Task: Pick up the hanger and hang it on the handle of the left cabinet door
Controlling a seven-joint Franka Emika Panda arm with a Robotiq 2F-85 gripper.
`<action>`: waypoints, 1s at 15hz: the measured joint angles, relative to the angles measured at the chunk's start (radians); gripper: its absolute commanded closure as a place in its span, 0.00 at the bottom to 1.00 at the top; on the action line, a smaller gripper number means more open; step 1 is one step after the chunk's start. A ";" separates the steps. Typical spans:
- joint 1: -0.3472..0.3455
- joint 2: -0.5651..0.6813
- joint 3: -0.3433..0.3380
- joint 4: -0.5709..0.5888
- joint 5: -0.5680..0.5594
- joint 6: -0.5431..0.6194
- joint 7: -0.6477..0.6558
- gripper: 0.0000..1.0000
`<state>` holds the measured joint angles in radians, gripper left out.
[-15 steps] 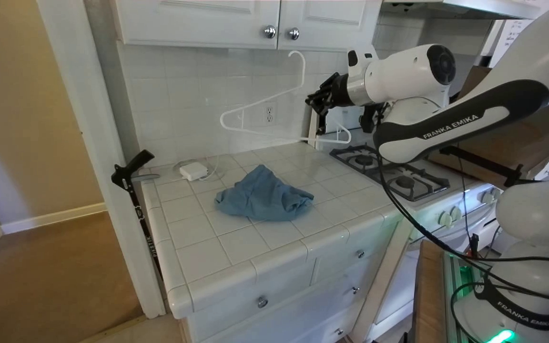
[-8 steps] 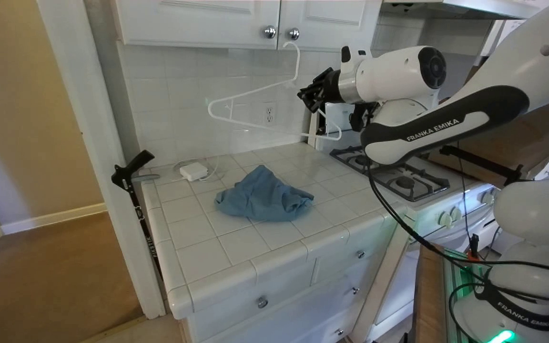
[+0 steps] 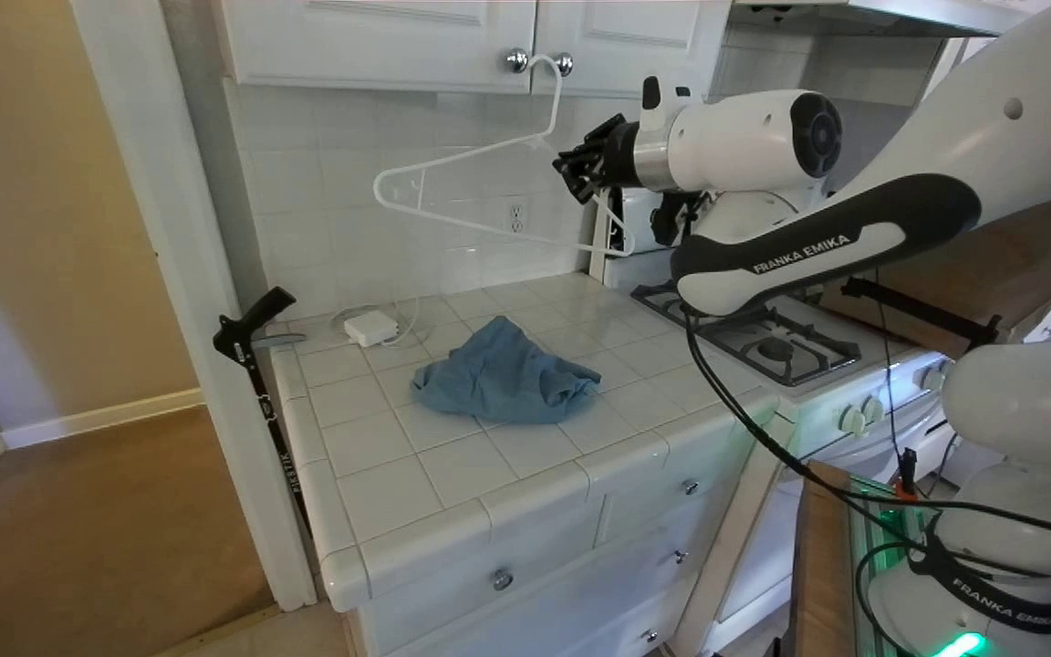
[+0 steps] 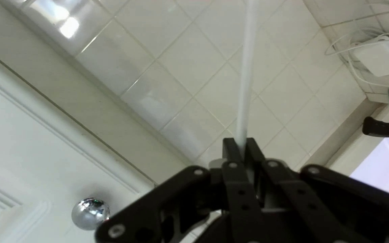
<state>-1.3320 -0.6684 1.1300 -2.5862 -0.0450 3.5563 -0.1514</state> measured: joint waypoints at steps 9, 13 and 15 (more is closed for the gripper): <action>-0.138 -0.031 0.097 0.061 0.036 0.057 -0.001 0.98; -0.180 -0.033 0.139 0.090 0.036 0.067 -0.001 0.98; -0.195 -0.036 0.161 0.101 0.036 0.075 -0.003 0.98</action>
<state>-1.5270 -0.7041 1.2913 -2.4848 -0.0093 3.6309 -0.1541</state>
